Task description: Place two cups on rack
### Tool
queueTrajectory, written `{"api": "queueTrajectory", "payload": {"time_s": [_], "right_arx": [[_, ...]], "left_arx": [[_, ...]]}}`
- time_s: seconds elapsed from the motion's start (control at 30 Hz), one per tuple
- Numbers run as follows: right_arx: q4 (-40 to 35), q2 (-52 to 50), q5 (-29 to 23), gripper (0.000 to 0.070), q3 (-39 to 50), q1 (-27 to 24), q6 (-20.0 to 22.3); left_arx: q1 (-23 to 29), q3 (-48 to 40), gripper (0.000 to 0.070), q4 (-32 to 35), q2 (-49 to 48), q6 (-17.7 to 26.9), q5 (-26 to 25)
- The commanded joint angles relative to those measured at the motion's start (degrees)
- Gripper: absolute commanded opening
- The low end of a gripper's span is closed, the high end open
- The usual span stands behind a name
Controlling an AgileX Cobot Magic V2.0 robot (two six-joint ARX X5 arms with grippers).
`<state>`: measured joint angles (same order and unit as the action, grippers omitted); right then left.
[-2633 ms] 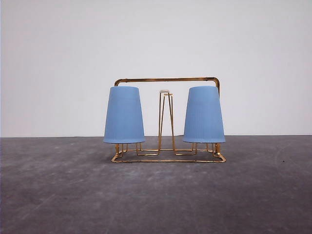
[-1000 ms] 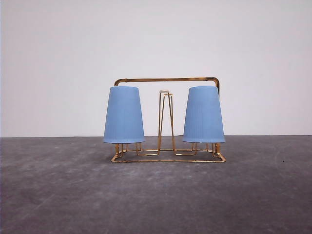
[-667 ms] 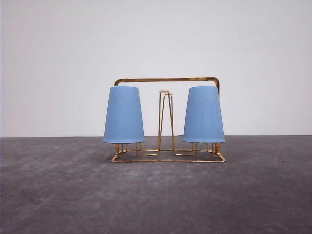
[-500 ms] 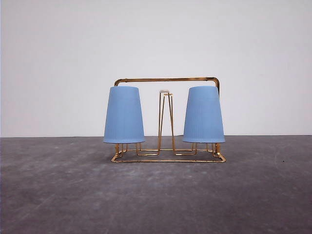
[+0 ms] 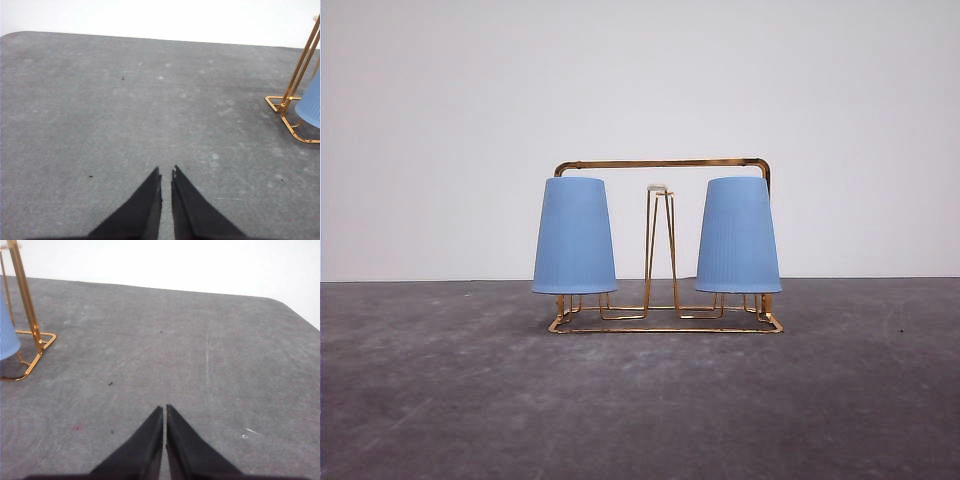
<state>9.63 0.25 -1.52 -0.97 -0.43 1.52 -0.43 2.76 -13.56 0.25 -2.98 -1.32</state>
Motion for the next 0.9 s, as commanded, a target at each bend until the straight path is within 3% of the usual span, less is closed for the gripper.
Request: {"api": "queueTrajectory", "payload": {"time_s": [0.0, 0.87], "right_arx": [[-0.6, 0.0, 0.0, 0.0007, 0.3, 0.0, 0.0], [-0.6, 0.0, 0.0, 0.0007, 0.3, 0.0, 0.0]], "left_arx": [[0.0, -0.6, 0.0015, -1.0, -0.1, 0.4, 0.3], [0.0, -0.6, 0.0015, -1.0, -0.1, 0.4, 0.3]]}}
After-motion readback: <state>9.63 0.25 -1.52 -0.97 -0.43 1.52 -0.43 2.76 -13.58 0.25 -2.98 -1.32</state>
